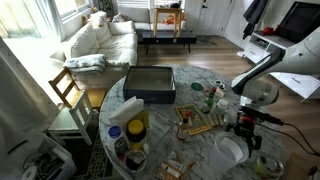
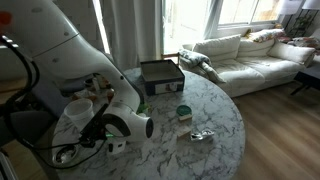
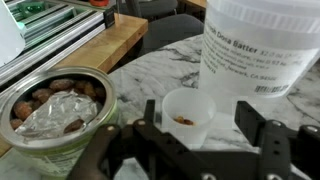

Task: Pour the contents in the clear measuring cup into the clear cup on the left

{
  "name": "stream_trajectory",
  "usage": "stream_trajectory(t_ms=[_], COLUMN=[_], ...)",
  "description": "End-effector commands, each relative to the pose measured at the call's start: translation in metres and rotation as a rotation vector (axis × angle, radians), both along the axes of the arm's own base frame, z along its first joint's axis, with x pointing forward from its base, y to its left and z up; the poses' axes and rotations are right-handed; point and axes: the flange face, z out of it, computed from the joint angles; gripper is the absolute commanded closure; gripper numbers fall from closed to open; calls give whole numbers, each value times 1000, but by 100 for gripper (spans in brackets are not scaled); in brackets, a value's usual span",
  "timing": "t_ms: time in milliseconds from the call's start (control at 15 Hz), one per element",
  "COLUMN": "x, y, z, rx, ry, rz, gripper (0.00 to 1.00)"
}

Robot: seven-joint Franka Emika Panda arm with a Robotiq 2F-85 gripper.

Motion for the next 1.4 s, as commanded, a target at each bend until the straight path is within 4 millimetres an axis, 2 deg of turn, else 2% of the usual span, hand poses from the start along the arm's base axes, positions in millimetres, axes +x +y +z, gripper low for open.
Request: stream_trajectory(t_ms=[0, 267, 467, 800, 933, 1000, 1133, 1267, 1333], x=[0, -3, -5, -8, -9, -9, -9, -9, -8], y=[-6, -7, -4, -3, -4, -4, -4, -5, -7], z=[-2, -2, -5, -12, -13, -13, -14, -13, -12], rx=[38, 52, 53, 39, 32, 29, 26, 19, 14], ry=[35, 45, 52, 62, 63, 64, 65, 67, 66], rz=[0, 9, 17, 24, 25, 26, 27, 22, 17], gripper=[20, 20, 26, 26, 32, 31, 39, 68, 75])
